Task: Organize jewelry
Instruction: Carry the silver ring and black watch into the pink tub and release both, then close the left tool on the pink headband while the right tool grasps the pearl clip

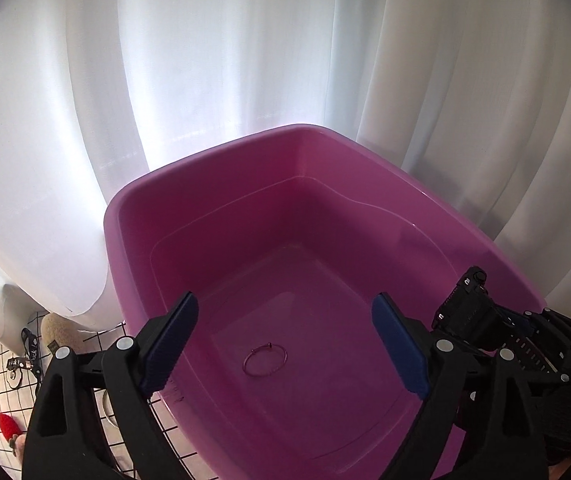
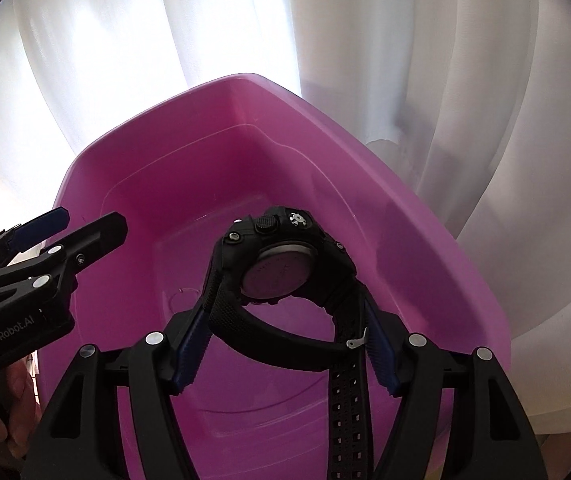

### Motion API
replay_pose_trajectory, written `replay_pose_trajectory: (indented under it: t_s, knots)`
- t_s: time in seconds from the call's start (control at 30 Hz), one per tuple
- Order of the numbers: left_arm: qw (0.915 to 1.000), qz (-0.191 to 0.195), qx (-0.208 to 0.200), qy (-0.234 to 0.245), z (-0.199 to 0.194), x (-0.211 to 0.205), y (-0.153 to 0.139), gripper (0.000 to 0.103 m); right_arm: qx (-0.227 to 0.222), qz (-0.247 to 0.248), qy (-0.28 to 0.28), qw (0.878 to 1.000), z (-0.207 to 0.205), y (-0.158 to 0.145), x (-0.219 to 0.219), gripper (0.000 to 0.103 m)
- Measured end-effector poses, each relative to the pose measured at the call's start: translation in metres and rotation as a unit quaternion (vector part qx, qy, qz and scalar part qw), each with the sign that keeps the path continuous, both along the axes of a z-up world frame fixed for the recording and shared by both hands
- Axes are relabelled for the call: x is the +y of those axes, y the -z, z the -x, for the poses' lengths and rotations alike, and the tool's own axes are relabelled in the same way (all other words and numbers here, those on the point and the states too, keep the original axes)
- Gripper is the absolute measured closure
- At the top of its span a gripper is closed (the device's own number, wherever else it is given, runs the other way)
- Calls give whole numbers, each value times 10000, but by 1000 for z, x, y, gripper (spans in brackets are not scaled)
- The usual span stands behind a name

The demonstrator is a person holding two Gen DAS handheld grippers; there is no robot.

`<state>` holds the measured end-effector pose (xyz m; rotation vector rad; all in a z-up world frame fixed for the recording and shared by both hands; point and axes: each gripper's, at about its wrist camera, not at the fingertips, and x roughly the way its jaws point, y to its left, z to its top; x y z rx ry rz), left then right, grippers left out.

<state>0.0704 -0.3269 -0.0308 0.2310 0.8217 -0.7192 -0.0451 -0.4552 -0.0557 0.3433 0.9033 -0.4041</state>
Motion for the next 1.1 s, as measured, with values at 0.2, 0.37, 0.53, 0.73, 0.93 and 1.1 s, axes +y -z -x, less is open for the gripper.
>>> replay_pose_trajectory:
  t_s: [0.2, 0.37, 0.53, 0.73, 0.93, 1.1]
  knots:
    - [9996, 72, 202, -190, -9, 11, 3, 14, 251, 50, -38, 9997, -8, 5, 2, 37]
    - [9995, 161, 132, -221, -6, 17, -2, 14, 345, -114, -197, 9991, -10, 4, 1, 37]
    - [9994, 229, 159, -194, -4, 20, -5, 14, 261, -21, -184, 9995, -4, -6, 5, 25]
    - [9993, 280, 159, -214, -5, 27, -9, 14, 75, -55, -94, 9999, -3, -15, 4, 24]
    - [9977, 495, 79, -465, -1, 56, -24, 9, -278, -298, -370, 9985, 3, -23, 22, 24]
    - [9935, 764, 25, -843, 10, 108, -40, 7, -737, -544, -622, 9939, 13, -38, 50, 24]
